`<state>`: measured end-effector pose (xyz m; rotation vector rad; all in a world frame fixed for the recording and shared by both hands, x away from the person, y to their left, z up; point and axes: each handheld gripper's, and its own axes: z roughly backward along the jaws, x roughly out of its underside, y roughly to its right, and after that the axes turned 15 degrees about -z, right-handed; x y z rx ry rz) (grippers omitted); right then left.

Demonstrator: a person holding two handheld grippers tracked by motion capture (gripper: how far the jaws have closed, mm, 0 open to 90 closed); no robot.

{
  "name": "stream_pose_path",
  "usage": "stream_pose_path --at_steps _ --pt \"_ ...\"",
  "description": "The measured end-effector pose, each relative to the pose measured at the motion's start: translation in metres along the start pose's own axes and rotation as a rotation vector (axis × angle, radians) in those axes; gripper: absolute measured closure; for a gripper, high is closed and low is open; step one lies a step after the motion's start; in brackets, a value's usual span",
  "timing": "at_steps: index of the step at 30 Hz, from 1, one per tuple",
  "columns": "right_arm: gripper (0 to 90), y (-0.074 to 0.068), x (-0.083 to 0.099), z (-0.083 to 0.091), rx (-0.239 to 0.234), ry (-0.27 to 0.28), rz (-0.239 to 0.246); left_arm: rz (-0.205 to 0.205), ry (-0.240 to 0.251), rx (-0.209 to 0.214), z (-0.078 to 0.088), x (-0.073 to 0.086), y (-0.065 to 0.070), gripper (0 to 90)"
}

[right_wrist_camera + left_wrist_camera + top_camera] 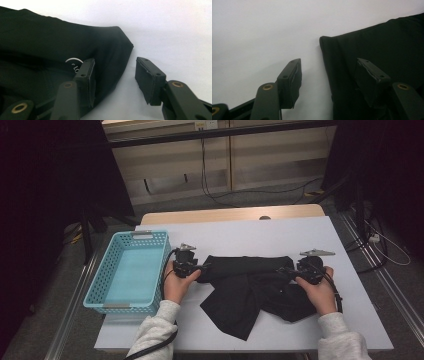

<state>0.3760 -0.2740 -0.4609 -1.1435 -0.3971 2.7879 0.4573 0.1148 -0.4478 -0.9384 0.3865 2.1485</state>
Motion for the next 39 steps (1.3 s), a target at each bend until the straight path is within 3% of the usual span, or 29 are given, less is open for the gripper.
stream_pose_path --at_steps 6,12,17,24,28,39 --pt "50.4 0.0013 0.0028 0.0002 -0.01 0.022 -0.003 -0.019 -0.019 -0.029 -0.004 0.0015 0.0028 38.7" --pt "50.5 -0.0021 0.0046 0.0016 -0.007 0.014 0.01 -0.008 -0.029 -0.012 -0.0056 0.0032 0.005 39.4" --pt "52.0 -0.0026 0.0041 0.0014 -0.004 0.009 0.017 -0.012 -0.037 0.006 -0.0037 0.0037 0.0021 48.9" --pt "52.7 -0.0039 0.0033 0.0008 0.004 0.006 0.011 0.022 -0.04 0.074 -0.0039 0.0033 0.0046 70.7" --pt "52.9 -0.0039 0.0033 0.0005 0.001 0.007 0.009 0.038 -0.036 0.092 -0.0045 0.0045 0.0047 81.3" --pt "55.5 -0.005 0.0036 0.0007 -0.033 0.0 0.004 0.04 0.005 0.068 0.0012 0.0007 0.0057 86.4"
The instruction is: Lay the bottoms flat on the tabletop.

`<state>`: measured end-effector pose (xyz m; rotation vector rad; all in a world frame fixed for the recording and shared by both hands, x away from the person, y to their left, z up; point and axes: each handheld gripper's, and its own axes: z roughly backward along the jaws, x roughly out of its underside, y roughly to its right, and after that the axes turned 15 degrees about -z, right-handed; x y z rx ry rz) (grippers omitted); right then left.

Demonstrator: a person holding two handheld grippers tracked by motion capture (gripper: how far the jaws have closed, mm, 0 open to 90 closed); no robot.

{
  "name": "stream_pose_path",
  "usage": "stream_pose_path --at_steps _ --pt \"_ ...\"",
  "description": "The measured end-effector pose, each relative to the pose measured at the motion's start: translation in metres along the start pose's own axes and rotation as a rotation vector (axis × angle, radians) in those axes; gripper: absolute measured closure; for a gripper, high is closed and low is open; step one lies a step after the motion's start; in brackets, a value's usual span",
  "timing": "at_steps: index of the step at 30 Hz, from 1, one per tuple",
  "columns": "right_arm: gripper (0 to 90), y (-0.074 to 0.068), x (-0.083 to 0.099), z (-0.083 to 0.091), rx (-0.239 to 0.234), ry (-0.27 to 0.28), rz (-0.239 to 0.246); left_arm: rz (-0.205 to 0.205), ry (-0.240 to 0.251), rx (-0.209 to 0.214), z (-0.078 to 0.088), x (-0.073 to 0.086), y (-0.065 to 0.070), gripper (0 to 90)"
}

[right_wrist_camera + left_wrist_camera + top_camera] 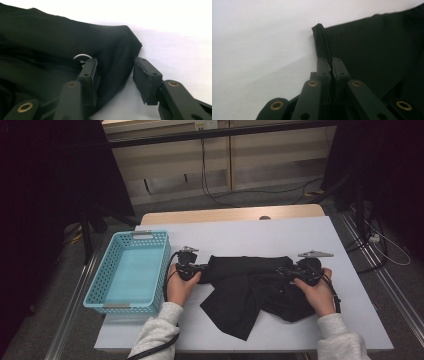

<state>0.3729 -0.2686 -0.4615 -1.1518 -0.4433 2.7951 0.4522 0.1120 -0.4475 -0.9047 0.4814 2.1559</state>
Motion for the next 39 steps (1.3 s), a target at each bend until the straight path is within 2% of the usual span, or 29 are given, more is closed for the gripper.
stream_pose_path --at_steps 6,7,9,13,18,20,22,29,31,37,39 --pt "63.0 -0.002 0.0 -0.001 0.014 -0.001 0.01 0.01 0.016 -0.009 -0.001 0.0 0.001 86.5" --pt "66.6 -0.002 0.0 0.0 0.013 0.0 0.006 0.015 0.019 -0.01 -0.001 0.0 0.001 86.5" --pt "75.8 -0.002 0.0 -0.001 -0.019 -0.007 -0.016 0.024 0.039 -0.014 0.0 0.0 0.001 86.5" --pt "81.1 0.0 0.0 -0.001 -0.051 -0.004 -0.025 0.029 0.065 -0.012 0.005 -0.001 0.0 86.5" --pt "83.3 0.002 -0.002 -0.001 -0.105 0.011 -0.047 0.033 0.094 -0.029 0.01 -0.001 -0.003 86.5" --pt "83.9 0.004 -0.004 0.001 -0.147 0.038 -0.086 0.041 0.104 -0.03 0.012 -0.001 -0.004 86.6" --pt "84.4 0.006 -0.007 0.004 -0.175 0.067 -0.106 0.048 0.126 -0.034 0.015 -0.002 -0.005 86.6" --pt "85.1 0.0 -0.022 0.022 -0.262 0.159 -0.081 0.075 0.204 -0.048 0.033 -0.007 -0.012 86.6" --pt "85.1 -0.003 -0.025 0.025 -0.267 0.177 -0.058 0.077 0.21 -0.054 0.036 -0.007 -0.014 86.6" --pt "85.1 -0.002 -0.029 0.032 -0.293 0.209 -0.078 0.083 0.23 -0.066 0.046 -0.008 -0.017 86.7" --pt "85.1 -0.002 -0.031 0.035 -0.294 0.219 -0.072 0.084 0.237 -0.067 0.048 -0.008 -0.017 86.7"
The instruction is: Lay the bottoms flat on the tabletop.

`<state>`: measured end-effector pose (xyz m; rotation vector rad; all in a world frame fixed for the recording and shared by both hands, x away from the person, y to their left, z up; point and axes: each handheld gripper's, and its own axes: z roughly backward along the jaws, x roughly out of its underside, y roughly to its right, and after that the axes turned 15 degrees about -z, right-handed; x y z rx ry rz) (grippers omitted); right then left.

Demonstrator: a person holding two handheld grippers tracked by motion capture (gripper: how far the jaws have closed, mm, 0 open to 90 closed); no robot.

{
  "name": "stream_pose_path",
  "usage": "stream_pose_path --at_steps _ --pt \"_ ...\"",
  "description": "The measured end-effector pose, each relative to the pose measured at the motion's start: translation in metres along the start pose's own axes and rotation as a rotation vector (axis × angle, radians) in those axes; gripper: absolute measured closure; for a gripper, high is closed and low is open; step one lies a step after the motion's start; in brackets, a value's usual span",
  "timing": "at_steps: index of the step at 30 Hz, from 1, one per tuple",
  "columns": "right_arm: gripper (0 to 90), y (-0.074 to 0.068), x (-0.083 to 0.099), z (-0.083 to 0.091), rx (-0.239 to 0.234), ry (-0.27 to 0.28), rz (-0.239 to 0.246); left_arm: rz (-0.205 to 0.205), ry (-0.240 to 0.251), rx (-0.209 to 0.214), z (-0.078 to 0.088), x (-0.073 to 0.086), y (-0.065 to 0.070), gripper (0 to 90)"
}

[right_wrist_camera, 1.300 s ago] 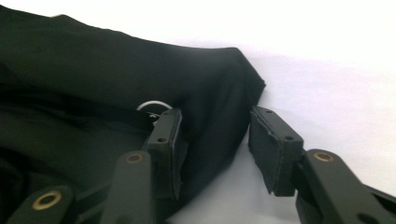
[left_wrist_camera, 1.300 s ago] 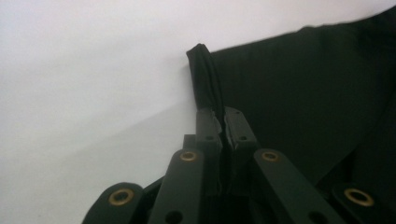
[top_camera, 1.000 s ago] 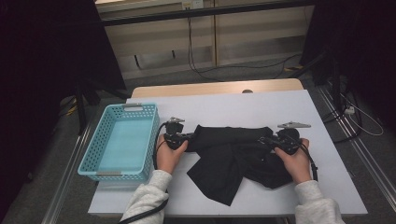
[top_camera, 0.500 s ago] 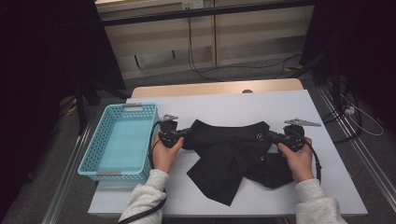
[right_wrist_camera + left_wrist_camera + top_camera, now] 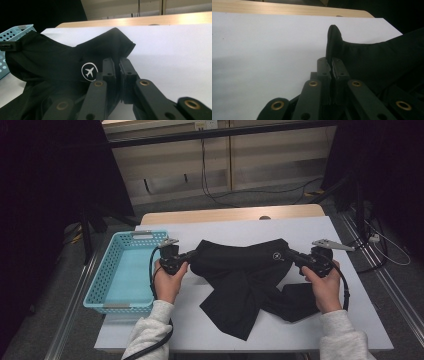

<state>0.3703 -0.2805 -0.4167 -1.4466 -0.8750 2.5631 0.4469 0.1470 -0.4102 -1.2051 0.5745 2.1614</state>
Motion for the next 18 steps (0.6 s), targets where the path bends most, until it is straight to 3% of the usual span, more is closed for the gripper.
stream_pose_path --at_steps 10,18 --pt "85.1 -0.008 -0.013 -0.003 -0.014 0.011 0.031 0.004 0.038 -0.017 0.008 -0.014 -0.005 86.8" --pt "85.1 -0.012 -0.014 -0.007 -0.006 -0.007 0.052 0.011 -0.005 -0.021 0.005 -0.011 -0.006 86.8"
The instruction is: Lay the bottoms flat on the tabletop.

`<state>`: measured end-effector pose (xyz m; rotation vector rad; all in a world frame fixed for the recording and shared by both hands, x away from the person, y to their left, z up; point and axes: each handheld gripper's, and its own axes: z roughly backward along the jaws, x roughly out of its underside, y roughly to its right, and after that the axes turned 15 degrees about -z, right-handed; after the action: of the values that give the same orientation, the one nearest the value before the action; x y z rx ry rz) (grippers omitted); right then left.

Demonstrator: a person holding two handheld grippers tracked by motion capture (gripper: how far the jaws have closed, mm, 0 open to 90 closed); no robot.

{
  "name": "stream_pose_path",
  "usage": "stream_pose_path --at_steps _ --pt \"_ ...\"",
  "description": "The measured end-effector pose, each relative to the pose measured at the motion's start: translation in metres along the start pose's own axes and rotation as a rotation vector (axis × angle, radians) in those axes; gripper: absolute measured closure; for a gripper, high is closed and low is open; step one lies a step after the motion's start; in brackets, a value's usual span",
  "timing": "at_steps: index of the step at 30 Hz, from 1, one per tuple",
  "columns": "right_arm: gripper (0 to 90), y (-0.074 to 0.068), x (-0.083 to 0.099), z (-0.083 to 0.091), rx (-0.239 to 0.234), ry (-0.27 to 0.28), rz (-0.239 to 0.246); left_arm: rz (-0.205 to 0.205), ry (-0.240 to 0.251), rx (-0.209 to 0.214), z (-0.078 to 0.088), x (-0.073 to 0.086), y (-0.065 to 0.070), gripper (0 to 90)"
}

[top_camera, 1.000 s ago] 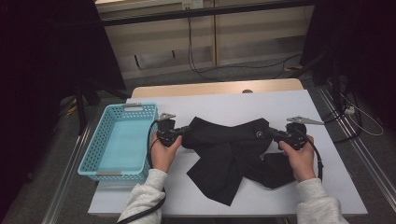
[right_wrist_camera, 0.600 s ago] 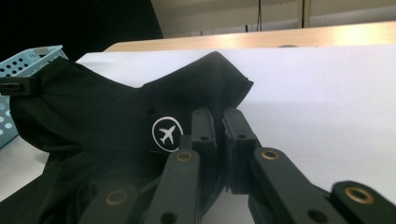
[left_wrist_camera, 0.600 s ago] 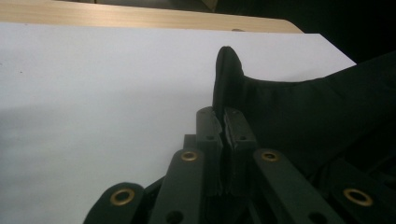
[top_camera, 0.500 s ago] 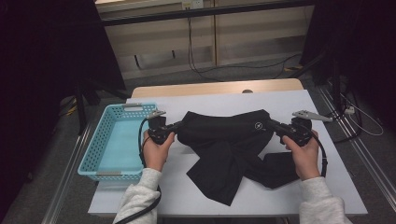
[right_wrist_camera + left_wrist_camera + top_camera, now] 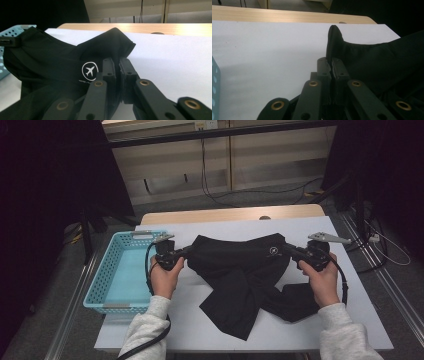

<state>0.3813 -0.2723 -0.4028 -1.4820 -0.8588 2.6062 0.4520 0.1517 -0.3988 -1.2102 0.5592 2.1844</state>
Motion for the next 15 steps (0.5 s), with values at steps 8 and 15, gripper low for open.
stream_pose_path --at_steps 8,15 --pt "85.1 0.001 0.003 -0.001 0.02 -0.012 0.017 -0.005 -0.017 -0.004 -0.003 -0.002 0.002 86.8" --pt "85.0 0.002 -0.002 -0.004 0.03 -0.006 0.01 0.009 -0.013 -0.011 -0.006 -0.013 -0.003 86.8"
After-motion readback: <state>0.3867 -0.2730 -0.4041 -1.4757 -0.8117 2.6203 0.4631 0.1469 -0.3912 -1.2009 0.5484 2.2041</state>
